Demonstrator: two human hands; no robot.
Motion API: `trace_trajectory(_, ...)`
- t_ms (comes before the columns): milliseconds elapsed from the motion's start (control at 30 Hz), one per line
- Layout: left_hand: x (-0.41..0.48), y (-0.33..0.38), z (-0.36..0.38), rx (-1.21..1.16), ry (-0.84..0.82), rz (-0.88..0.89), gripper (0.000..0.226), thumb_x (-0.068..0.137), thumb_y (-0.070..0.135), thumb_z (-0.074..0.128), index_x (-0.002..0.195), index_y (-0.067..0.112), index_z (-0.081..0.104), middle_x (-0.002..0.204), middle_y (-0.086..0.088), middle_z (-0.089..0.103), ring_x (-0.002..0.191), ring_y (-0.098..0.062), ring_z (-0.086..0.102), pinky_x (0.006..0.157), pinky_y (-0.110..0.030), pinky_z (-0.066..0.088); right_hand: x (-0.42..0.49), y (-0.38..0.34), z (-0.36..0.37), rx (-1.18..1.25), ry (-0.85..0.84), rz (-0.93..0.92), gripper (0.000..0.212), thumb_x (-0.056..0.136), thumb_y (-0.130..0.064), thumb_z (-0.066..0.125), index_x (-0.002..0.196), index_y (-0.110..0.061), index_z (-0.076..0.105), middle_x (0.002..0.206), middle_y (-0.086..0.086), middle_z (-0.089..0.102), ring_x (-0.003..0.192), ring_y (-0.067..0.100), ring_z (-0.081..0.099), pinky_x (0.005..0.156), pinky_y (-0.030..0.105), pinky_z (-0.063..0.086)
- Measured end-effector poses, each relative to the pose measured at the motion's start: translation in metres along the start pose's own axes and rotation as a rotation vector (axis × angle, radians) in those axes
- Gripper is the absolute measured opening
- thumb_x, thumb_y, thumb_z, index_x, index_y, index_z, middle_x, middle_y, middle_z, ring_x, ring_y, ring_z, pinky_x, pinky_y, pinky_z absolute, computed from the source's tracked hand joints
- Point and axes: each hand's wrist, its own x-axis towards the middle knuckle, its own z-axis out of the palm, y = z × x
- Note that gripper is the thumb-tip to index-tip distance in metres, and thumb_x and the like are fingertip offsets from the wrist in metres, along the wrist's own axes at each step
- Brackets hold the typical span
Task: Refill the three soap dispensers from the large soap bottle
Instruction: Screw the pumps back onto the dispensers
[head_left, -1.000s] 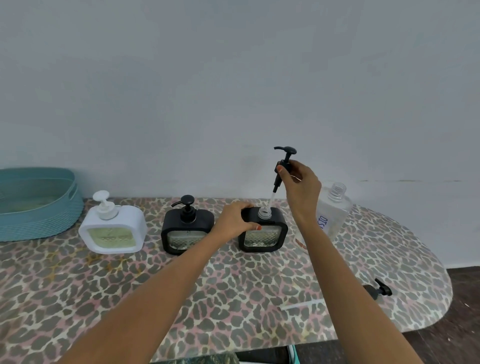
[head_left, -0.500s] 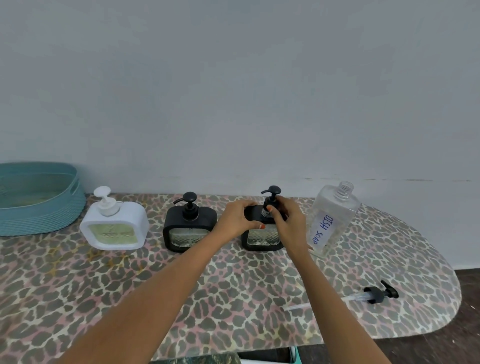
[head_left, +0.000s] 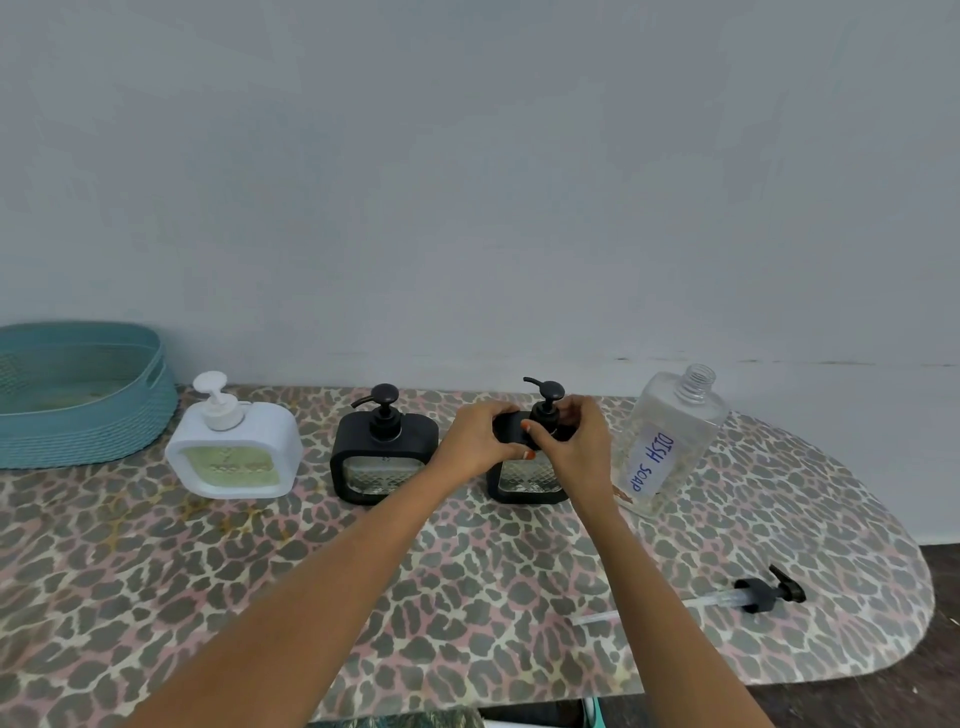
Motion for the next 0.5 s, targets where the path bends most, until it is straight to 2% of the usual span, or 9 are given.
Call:
trace_trajectory(67, 0.000, 0.001, 0.000, 0.000, -0.002, 0.002, 0.062, 0.072, 0.017, 0.076, 0.128, 0.005, 0.050, 0.128, -0.012, 0.056, 0.120, -0.023, 0.051, 0.092, -0.021, 0.035, -0.001, -0.002, -0.002, -0.021, -0.036, -0.003, 0.039, 0.074, -0.018, 0.075, 0.103, -0.013, 0.049, 0.098, 0.000, 0.052, 0.089, 0.014, 0.052, 0.073, 0.017, 0.037)
trace_trajectory(133, 0.000, 0.000, 0.000, 0.000, -0.005, 0.002, 0.061, 0.072, 0.018, 0.077, 0.126, 0.005, 0.052, 0.126, -0.012, 0.058, 0.118, -0.024, 0.053, 0.093, -0.024, 0.037, -0.002, -0.004, -0.008, 0.002, -0.107, -0.011, 0.042, 0.079, -0.015, 0.070, 0.117, -0.013, 0.050, 0.099, -0.006, 0.052, 0.089, 0.007, 0.051, 0.071, 0.006, 0.037)
trace_trajectory(200, 0.001, 0.000, 0.000, 0.002, -0.006, 0.001, 0.058, 0.071, 0.018, 0.077, 0.122, 0.006, 0.054, 0.122, -0.012, 0.060, 0.115, -0.024, 0.055, 0.091, -0.024, 0.038, -0.001, -0.006, -0.014, 0.027, -0.171, -0.023, 0.037, 0.084, -0.009, 0.063, 0.119, -0.013, 0.054, 0.096, -0.008, 0.057, 0.088, 0.006, 0.054, 0.069, 0.000, 0.039)
trace_trajectory(333, 0.001, -0.001, 0.001, -0.001, -0.005, -0.003, 0.059, 0.071, 0.018, 0.078, 0.123, 0.005, 0.054, 0.124, -0.012, 0.059, 0.116, -0.023, 0.054, 0.091, -0.023, 0.038, 0.001, -0.004, -0.019, 0.013, -0.176, -0.008, 0.029, 0.084, -0.008, 0.063, 0.113, -0.009, 0.059, 0.093, -0.004, 0.059, 0.089, 0.010, 0.055, 0.069, 0.005, 0.040)
trace_trajectory(433, 0.000, 0.000, 0.000, 0.005, -0.008, -0.008, 0.065, 0.071, 0.019, 0.078, 0.128, 0.005, 0.050, 0.129, -0.011, 0.056, 0.120, -0.023, 0.052, 0.094, -0.023, 0.037, 0.003, -0.006, -0.012, 0.018, -0.114, 0.015, 0.028, 0.079, -0.009, 0.070, 0.102, -0.007, 0.054, 0.091, 0.000, 0.057, 0.084, 0.013, 0.054, 0.064, 0.003, 0.041)
trace_trajectory(500, 0.001, 0.000, 0.001, 0.009, -0.011, -0.013, 0.068, 0.071, 0.019, 0.078, 0.130, 0.006, 0.047, 0.132, -0.011, 0.053, 0.122, -0.022, 0.049, 0.098, -0.025, 0.037, 0.004, -0.007, -0.005, -0.008, -0.067, 0.023, 0.032, 0.075, -0.011, 0.073, 0.093, -0.010, 0.047, 0.087, 0.003, 0.054, 0.078, 0.016, 0.051, 0.061, 0.006, 0.040)
